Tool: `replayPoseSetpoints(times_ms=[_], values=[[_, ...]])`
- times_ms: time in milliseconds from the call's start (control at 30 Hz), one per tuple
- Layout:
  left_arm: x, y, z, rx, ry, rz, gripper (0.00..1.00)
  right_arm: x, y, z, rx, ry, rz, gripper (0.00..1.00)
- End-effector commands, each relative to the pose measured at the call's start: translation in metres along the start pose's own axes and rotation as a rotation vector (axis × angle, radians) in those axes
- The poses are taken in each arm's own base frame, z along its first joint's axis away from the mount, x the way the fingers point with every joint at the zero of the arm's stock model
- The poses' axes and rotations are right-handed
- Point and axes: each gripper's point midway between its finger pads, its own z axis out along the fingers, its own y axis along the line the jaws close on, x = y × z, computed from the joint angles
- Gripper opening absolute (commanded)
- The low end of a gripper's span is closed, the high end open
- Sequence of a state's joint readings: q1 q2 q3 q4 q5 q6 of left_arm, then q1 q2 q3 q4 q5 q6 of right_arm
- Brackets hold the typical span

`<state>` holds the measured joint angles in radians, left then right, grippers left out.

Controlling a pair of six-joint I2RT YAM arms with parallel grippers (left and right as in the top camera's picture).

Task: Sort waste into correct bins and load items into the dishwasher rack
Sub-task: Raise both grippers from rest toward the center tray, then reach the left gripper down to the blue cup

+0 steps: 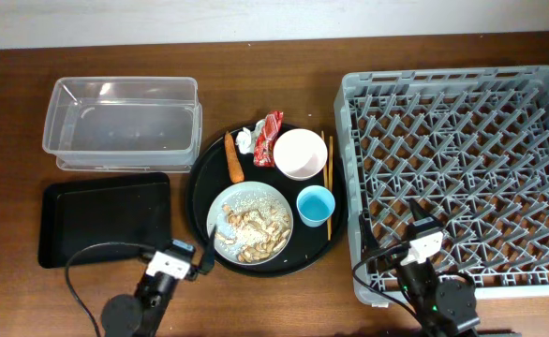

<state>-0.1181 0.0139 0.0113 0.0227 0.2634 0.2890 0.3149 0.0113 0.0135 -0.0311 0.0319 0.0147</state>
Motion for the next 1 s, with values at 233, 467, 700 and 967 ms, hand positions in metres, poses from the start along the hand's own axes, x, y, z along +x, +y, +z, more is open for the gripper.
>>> replayPoseSetpoints(times_ms=[233,467,700,967], values=[[-0.089,-0.020,-0.019,0.170,-0.285,0.082,0.99,-0.075,0.010,-0.013,-0.056,-0.223,0.003,0.98],[-0.111,0.006,-0.017,0.094,-0.130,0.023,0.99,-0.112,0.033,-0.018,-0.187,-0.108,-0.005,0.98],[-0.126,0.016,0.004,0.144,0.053,-0.124,0.99,-0.127,0.036,0.019,-0.187,0.226,0.025,0.98],[-0.134,0.028,0.046,0.199,0.268,-0.273,0.99,-0.126,0.060,0.062,-0.307,0.587,0.085,0.98]])
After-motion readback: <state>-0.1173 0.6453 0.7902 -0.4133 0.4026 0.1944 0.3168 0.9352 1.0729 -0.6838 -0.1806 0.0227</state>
